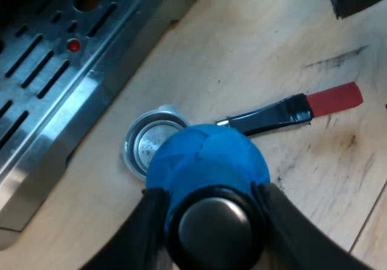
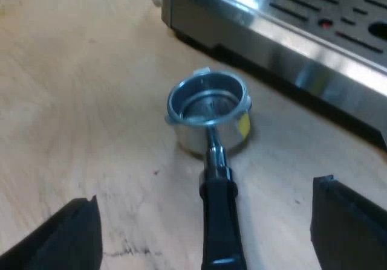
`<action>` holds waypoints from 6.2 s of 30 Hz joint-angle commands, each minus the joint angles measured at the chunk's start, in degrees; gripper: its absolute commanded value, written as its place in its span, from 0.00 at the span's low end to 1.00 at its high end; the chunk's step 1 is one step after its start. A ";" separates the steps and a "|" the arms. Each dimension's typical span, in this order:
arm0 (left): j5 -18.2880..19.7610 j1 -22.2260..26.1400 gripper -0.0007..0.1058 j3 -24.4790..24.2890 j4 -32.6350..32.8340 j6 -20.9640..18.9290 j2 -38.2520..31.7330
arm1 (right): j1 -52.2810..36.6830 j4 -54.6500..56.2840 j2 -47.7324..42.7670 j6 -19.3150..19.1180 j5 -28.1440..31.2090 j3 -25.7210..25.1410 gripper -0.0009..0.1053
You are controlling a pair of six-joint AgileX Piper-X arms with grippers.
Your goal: Grind coffee beans and then tamp
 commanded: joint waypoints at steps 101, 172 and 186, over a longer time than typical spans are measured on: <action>1.68 3.62 0.01 1.83 -14.11 0.93 28.93 | 0.12 -2.16 -0.54 -0.82 1.59 -0.17 0.68; 0.04 -0.56 0.01 15.94 -21.80 -1.64 32.22 | 0.12 -2.16 -0.54 -0.82 2.04 -0.17 0.68; -0.63 -0.56 0.01 14.59 -22.64 -1.64 21.48 | 0.12 -5.22 -0.54 -3.75 1.33 -0.17 0.68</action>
